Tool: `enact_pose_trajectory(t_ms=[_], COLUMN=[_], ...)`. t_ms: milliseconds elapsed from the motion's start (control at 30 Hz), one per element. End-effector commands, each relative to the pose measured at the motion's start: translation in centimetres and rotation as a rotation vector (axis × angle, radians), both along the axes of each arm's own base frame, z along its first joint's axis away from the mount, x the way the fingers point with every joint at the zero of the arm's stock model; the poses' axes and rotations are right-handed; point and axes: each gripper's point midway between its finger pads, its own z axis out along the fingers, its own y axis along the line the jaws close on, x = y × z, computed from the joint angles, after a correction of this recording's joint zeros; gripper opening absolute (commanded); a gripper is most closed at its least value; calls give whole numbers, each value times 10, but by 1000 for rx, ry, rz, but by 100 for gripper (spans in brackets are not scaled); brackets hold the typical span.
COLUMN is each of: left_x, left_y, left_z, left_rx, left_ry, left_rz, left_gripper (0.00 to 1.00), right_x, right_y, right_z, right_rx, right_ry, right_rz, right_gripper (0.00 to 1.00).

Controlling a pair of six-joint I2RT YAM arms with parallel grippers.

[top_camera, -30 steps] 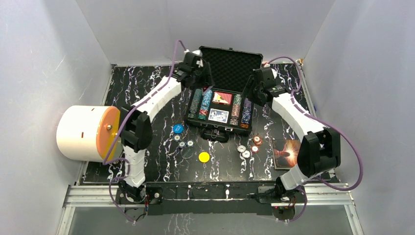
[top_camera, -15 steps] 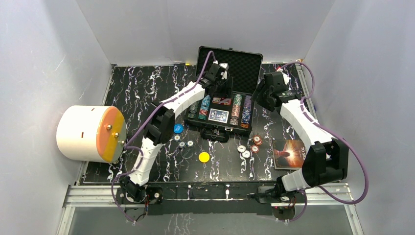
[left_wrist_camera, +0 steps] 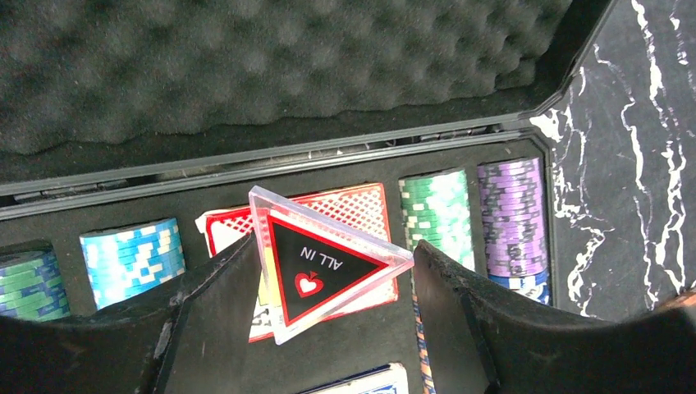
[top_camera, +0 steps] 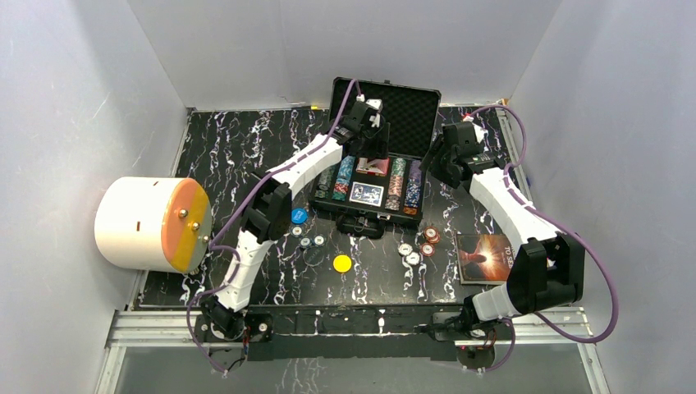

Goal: Pack up texas hold em set

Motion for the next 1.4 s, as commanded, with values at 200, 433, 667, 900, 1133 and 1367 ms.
enact_pose_trajectory(t_ms=[200, 433, 667, 900, 1133, 1367], left_x=[-5, 3, -21, -115, -229, -278], left_y=[6, 15, 104, 172, 188, 207], left_z=[2, 54, 89, 74, 31, -11], left_rx=[44, -11, 243, 332, 254, 347], left_ry=[24, -48, -159, 27, 361, 364], left_rz=[-36, -13, 117, 147, 202, 193], left_gripper=[77, 91, 98, 98, 96, 95], right_x=[8, 10, 19, 22, 24, 25], right_y=[6, 9, 9, 12, 14, 17], right_z=[9, 10, 18, 19, 15, 5], right_rx=[29, 32, -1, 5, 10, 17], right_ry=[-37, -38, -67, -64, -51, -18], right_rz=[24, 38, 77, 90, 94, 97], right_gripper=[70, 70, 70, 70, 70, 70])
